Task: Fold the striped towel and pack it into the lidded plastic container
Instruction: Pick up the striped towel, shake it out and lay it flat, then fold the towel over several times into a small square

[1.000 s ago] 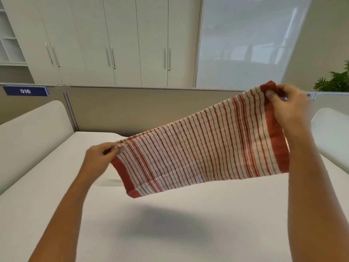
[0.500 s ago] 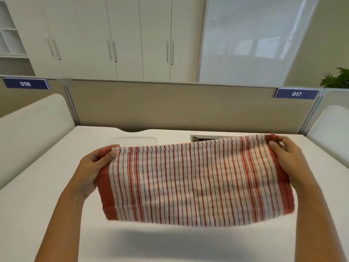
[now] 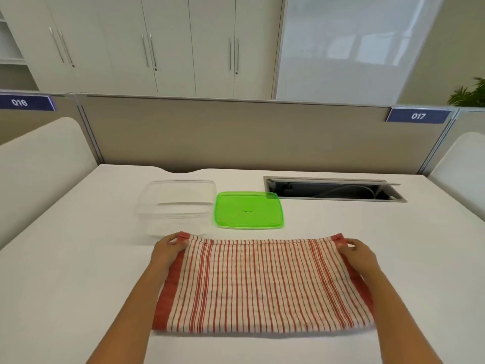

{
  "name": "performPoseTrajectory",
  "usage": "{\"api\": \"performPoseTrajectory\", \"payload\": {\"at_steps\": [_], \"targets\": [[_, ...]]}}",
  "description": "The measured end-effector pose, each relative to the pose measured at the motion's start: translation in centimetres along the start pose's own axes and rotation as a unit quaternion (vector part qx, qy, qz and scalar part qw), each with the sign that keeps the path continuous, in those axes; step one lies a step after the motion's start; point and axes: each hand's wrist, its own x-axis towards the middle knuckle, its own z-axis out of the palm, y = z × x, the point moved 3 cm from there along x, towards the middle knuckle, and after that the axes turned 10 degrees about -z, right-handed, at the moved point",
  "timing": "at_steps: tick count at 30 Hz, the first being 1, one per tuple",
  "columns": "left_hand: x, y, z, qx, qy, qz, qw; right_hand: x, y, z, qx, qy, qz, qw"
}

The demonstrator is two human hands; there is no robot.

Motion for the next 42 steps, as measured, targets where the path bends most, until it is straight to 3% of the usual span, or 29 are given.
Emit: {"api": "performPoseTrajectory", "payload": {"at_steps": [4, 8, 12, 17, 24, 32, 38, 40, 42], "targets": [[0.2, -1.3, -0.8, 0.061, 0.01, -0.035, 0.997, -0.6, 2.2, 0.1, -0.036, -0.047, 0.02, 0.998], [-0.3, -2.0, -1.0, 0.232, 0.034, -0.021, 0.972, -1.0, 3.7, 0.1, -0.05, -0.116, 0.027, 0.992], [-1.1, -2.2, 0.0, 0.335, 0.099, 0.025, 0.937, -1.3, 3.6, 0.6, -0.082, -0.045, -0.033, 0.995], [-2.3, -2.6, 1.0, 0.298, 0.164, 0.136, 0.93, -2.1, 3.2, 0.9, -0.137, 0.073, -0.086, 0.984], [-3.4, -4.0, 0.7, 0.258, 0.197, 0.173, 0.93, -2.8, 4.8, 0.1, -0.189, 0.068, -0.05, 0.978], [-4.2, -4.8, 0.7, 0.29, 0.199, 0.239, 0.905, -3.5, 5.1, -1.1, -0.189, 0.126, -0.054, 0.972], [-4.6, -3.7, 1.2, 0.258, 0.216, 0.252, 0.907, -4.1, -0.5, -2.7, -0.133, 0.155, -0.114, 0.972], [-5.3, -2.4, 2.0, 0.24, 0.221, 0.272, 0.905, -4.7, -3.7, -2.9, -0.124, 0.143, -0.147, 0.971], [-6.3, -0.7, 3.3, 0.176, 0.191, 0.276, 0.925, -5.6, -7.2, -2.5, -0.113, 0.104, -0.185, 0.971]]}}
